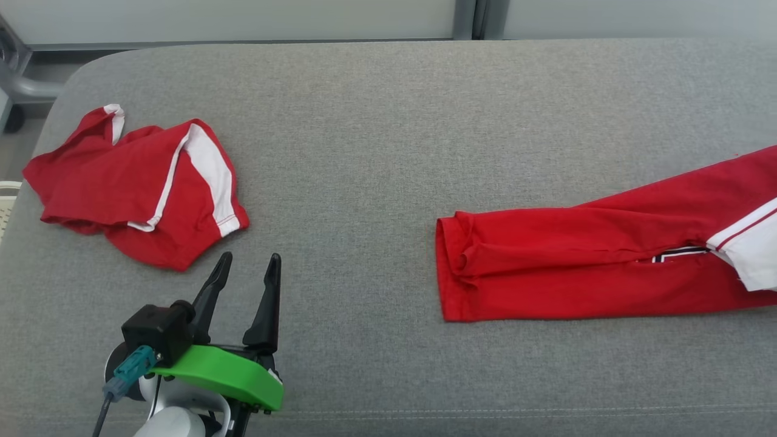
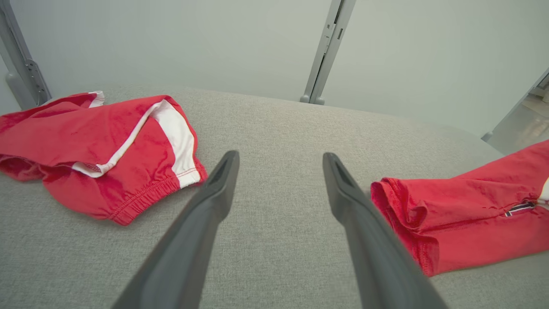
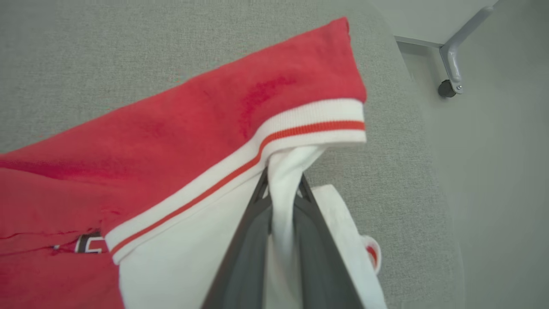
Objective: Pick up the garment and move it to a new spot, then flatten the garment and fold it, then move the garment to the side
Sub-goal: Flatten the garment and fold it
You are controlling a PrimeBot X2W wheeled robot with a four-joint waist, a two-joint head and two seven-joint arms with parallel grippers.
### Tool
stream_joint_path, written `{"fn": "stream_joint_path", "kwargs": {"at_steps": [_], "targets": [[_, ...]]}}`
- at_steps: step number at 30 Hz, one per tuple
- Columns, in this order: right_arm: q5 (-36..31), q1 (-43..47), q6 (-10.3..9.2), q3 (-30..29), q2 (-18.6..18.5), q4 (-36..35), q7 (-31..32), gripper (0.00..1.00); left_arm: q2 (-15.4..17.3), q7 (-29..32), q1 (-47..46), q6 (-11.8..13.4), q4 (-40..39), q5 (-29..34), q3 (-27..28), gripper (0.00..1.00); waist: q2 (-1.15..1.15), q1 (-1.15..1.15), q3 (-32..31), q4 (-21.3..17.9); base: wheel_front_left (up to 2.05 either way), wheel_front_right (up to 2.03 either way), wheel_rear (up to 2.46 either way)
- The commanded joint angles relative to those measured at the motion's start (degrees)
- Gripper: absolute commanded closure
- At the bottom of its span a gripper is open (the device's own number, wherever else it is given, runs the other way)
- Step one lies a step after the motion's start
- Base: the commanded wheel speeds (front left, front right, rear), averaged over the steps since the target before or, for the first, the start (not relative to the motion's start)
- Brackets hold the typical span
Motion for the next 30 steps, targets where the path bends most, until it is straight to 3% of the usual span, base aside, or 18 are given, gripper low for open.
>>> {"fn": "stream_joint_path", "kwargs": {"at_steps": [1, 7, 16, 21, 30], "targets": [[-0.29, -0.59, -0.1, -0.2, -0.15, -0.29, 0.22, 1.0, 0.36, 0.02, -0.24, 0.33, -0.05, 0.27, 0.2, 0.0, 0.0, 0.0, 0.2, -0.86, 0.0, 0.0, 0.0], [1.38, -0.28, -0.1, -1.32, -0.19, -5.66, 2.79, 1.0, -0.07, -0.04, -0.32, 0.24, -0.12, 0.26, -0.27, 0.0, 0.0, 0.0, 0.09, -2.38, 0.0, 0.0, 0.0], [3.59, 5.62, -0.09, -2.54, 1.04, -23.84, 9.63, 1.0, -0.5, -0.88, 0.65, 0.11, 0.61, -0.44, -0.01, 0.0, 0.0, 0.0, -1.65, -4.37, 0.0, 0.0, 0.0], [1.37, 9.07, -0.09, -4.76, 3.97, -32.19, 13.78, 1.0, -0.91, -1.32, 0.74, -0.22, 0.9, -0.67, 0.13, 0.0, 0.0, 0.0, -2.6, -4.69, 0.0, 0.0, 0.0], [-4.03, 11.98, -0.08, -6.04, 14.46, -39.33, 21.51, 1.0, -2.65, -2.04, 0.31, -1.34, 2.15, -0.93, -0.77, 0.0, 0.0, 0.0, -3.49, -3.14, 0.0, 0.0, 0.0]]}}
